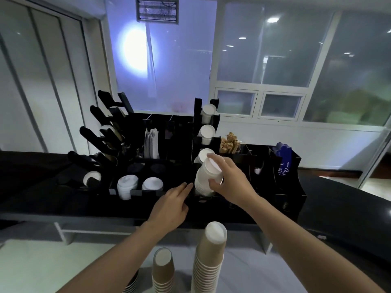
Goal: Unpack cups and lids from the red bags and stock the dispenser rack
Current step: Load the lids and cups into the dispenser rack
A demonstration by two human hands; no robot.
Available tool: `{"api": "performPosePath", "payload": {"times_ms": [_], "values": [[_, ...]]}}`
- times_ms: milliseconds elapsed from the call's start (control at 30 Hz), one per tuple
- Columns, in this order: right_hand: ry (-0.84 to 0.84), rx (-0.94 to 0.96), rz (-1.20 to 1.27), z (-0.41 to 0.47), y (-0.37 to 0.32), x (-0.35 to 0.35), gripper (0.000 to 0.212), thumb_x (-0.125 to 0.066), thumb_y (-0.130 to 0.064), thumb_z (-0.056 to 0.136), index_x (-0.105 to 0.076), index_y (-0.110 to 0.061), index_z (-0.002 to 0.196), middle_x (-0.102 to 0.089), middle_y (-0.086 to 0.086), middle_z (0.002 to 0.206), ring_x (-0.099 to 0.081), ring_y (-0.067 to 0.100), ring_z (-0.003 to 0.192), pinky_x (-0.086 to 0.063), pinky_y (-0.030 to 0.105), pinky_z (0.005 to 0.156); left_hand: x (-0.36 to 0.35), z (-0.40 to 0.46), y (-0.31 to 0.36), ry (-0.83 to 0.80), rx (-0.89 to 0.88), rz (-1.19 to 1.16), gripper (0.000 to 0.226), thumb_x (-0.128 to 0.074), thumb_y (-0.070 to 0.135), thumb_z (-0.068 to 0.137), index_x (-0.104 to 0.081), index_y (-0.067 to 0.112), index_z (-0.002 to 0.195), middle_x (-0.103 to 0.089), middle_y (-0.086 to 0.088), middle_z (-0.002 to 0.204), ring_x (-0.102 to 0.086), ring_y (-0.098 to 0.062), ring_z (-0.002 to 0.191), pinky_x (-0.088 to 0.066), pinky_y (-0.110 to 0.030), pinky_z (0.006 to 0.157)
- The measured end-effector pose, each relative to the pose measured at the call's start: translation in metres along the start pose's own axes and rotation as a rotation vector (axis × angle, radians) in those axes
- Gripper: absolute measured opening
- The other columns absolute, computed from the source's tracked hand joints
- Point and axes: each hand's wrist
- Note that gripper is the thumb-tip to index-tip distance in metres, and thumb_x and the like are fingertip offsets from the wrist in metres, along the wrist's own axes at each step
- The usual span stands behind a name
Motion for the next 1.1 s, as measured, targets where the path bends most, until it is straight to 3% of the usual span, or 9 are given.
{"api": "performPosePath", "payload": {"times_ms": [267, 467, 733, 867, 1100], "values": [[-0.037, -0.096, -0.049, 0.029, -0.004, -0.001, 0.076, -0.067, -0.041, 0.079, -0.024, -0.061, 0.139, -0.047, -0.007, 0.126, -0.055, 0.021, 0.096, -0.043, 0.029, 0.071, -0.007, 0.000, -0.006, 0.009, -0.029, 0.004, 0.073, -0.049, 0.018, 0.093, -0.022, 0.027, 0.160, -0.035, 0.000, 0.161, -0.036, -0.022, 0.143, -0.051, -0.036, 0.100], [-0.036, -0.120, -0.012, 0.029, 0.005, 0.001, 0.077, -0.068, -0.039, 0.083, -0.024, -0.057, 0.144, -0.045, -0.007, 0.136, -0.050, 0.017, 0.104, -0.043, 0.029, 0.081, -0.009, 0.003, -0.008, 0.033, -0.042, -0.012, 0.071, -0.050, 0.018, 0.094, -0.024, 0.026, 0.160, -0.035, 0.003, 0.159, -0.035, -0.018, 0.143, -0.049, -0.035, 0.104], [-0.113, -0.036, -0.124, 0.012, 0.015, -0.021, 0.075, -0.070, -0.037, 0.086, -0.027, -0.049, 0.147, -0.045, -0.006, 0.138, -0.059, 0.019, 0.101, -0.054, 0.034, 0.082, -0.011, 0.004, -0.008, 0.067, -0.058, -0.021, 0.067, -0.048, 0.017, 0.095, -0.027, 0.024, 0.159, -0.036, 0.006, 0.157, -0.035, -0.016, 0.141, -0.049, -0.031, 0.102], [-0.158, -0.015, -0.172, -0.005, 0.031, -0.042, 0.073, -0.071, -0.030, 0.089, -0.030, -0.044, 0.148, -0.041, -0.009, 0.145, -0.053, 0.018, 0.119, -0.052, 0.031, 0.089, -0.013, 0.002, -0.007, 0.067, -0.038, -0.033, 0.068, -0.047, 0.019, 0.096, -0.024, 0.026, 0.160, -0.035, 0.010, 0.158, -0.032, -0.012, 0.142, -0.048, -0.029, 0.103], [-0.122, -0.022, -0.152, -0.005, 0.032, -0.047, 0.076, -0.075, -0.025, 0.088, -0.033, -0.043, 0.148, -0.045, -0.008, 0.142, -0.056, 0.018, 0.117, -0.050, 0.028, 0.089, -0.015, 0.001, -0.005, 0.035, -0.031, -0.038, 0.069, -0.046, 0.017, 0.097, -0.021, 0.022, 0.161, -0.041, 0.006, 0.154, -0.033, -0.014, 0.142, -0.050, -0.027, 0.098]]}}
Point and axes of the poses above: each hand's wrist, its own z-axis towards the middle knuckle, its own x-axis out of the back of the hand, y = z × x
